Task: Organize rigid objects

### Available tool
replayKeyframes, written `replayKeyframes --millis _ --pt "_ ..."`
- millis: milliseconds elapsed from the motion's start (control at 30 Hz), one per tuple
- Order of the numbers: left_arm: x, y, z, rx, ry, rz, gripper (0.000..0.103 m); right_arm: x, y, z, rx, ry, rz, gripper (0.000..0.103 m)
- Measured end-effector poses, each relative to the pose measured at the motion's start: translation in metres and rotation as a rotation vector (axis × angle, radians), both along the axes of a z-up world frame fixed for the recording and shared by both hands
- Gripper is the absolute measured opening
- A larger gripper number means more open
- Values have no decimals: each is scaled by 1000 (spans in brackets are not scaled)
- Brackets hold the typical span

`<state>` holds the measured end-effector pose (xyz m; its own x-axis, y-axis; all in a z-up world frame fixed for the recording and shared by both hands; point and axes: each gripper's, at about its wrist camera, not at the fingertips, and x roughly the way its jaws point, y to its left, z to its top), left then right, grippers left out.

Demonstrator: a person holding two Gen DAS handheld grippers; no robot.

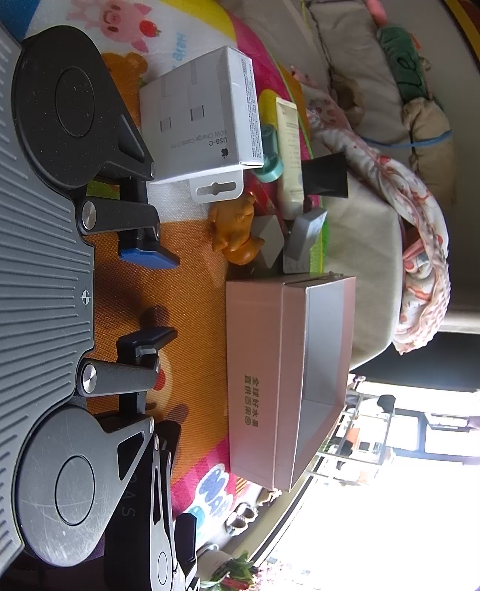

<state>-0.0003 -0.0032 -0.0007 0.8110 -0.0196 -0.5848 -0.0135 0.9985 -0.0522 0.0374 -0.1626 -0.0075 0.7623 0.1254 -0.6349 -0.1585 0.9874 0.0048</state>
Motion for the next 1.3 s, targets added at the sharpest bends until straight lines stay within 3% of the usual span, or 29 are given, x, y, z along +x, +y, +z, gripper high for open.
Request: replayKeyframes --millis 1300 --pt "0 -2 1 23 1 1 39 1 0 1 1 1 0 103"
